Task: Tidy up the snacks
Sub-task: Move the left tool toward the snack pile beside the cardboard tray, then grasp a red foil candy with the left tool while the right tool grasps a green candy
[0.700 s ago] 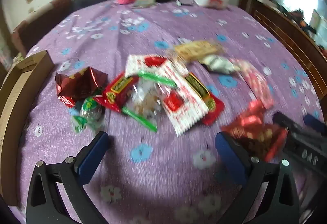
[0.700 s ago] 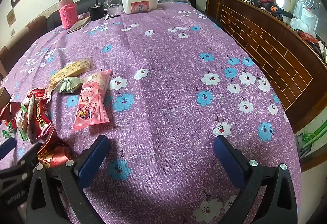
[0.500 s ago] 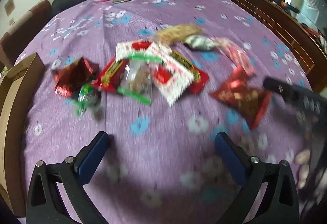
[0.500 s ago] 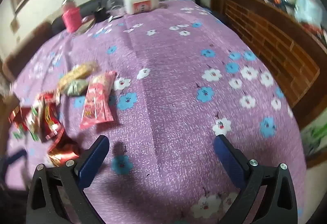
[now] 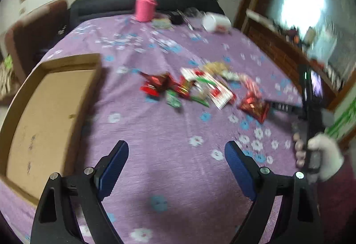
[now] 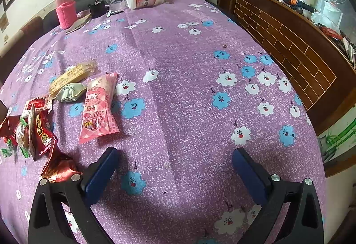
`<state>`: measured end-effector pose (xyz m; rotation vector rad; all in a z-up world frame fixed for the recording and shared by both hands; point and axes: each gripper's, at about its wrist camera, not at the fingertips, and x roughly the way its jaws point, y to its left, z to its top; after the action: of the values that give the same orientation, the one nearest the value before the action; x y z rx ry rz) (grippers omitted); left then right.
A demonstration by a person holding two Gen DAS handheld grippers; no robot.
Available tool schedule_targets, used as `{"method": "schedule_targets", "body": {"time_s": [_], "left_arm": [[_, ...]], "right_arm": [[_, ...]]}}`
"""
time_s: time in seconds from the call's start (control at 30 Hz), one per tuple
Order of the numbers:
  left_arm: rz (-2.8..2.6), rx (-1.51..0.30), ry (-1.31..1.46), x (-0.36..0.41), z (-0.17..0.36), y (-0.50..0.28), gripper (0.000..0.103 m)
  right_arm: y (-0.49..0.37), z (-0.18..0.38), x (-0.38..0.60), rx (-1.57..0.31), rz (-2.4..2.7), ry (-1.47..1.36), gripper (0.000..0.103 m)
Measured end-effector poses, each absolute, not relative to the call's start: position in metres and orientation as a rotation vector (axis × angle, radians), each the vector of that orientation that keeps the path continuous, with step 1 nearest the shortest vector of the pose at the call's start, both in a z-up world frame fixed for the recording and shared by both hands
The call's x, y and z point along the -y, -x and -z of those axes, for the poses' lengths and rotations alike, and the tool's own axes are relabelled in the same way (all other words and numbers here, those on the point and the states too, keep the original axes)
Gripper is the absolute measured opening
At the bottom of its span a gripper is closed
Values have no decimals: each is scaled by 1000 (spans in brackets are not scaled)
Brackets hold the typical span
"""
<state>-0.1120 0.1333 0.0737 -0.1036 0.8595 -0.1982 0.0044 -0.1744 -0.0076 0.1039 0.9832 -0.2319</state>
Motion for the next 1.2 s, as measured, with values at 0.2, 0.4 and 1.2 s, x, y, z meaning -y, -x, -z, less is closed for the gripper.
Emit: {"method": "schedule_targets", "body": {"time_s": [0.2, 0.4, 1.2], "left_arm": [[147, -815, 149, -180, -84, 115, 88], [166, -811, 250, -197, -87, 107, 45], [332, -884, 13, -162, -92, -4, 67]], "right_arm": [[43, -50, 169, -791, 206, -194, 66], [53, -82, 108, -751, -270, -265, 65], [6, 1, 0, -961, -475, -281, 7]]}}
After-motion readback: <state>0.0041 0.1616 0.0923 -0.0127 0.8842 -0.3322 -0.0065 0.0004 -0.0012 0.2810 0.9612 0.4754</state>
